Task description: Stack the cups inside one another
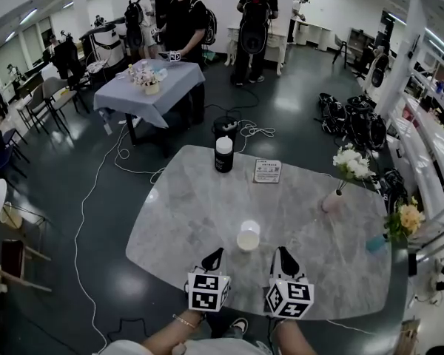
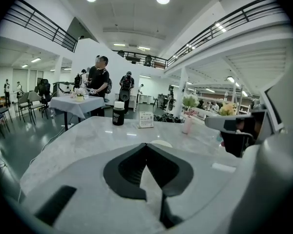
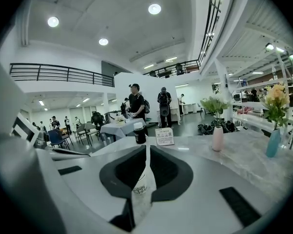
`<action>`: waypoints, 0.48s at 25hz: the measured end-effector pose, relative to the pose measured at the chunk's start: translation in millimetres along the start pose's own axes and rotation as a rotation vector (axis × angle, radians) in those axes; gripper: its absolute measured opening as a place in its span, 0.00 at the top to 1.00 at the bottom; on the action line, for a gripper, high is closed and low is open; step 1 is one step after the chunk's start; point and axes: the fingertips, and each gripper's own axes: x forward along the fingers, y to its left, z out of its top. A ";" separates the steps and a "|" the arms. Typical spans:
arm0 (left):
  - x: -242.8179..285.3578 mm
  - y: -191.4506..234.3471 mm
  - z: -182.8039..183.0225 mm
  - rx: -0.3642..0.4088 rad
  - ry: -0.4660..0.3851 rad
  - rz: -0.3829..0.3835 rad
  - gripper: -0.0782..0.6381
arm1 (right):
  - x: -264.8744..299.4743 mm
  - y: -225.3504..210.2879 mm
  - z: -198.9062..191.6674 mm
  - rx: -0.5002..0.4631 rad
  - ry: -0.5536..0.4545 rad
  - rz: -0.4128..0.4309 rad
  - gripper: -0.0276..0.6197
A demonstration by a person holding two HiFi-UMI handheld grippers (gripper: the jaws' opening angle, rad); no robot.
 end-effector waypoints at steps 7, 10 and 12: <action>-3.7 -11.2 9.8 0.035 -0.032 -0.031 0.90 | -16.9 -10.8 -3.4 0.018 -0.010 -0.034 0.92; -5.2 -14.7 11.6 0.046 -0.032 -0.042 0.90 | -20.5 -10.8 -4.5 0.026 -0.010 -0.044 0.92; -5.9 -16.2 11.2 0.055 -0.028 -0.047 0.90 | -21.8 -8.9 -6.7 0.030 -0.007 -0.044 0.92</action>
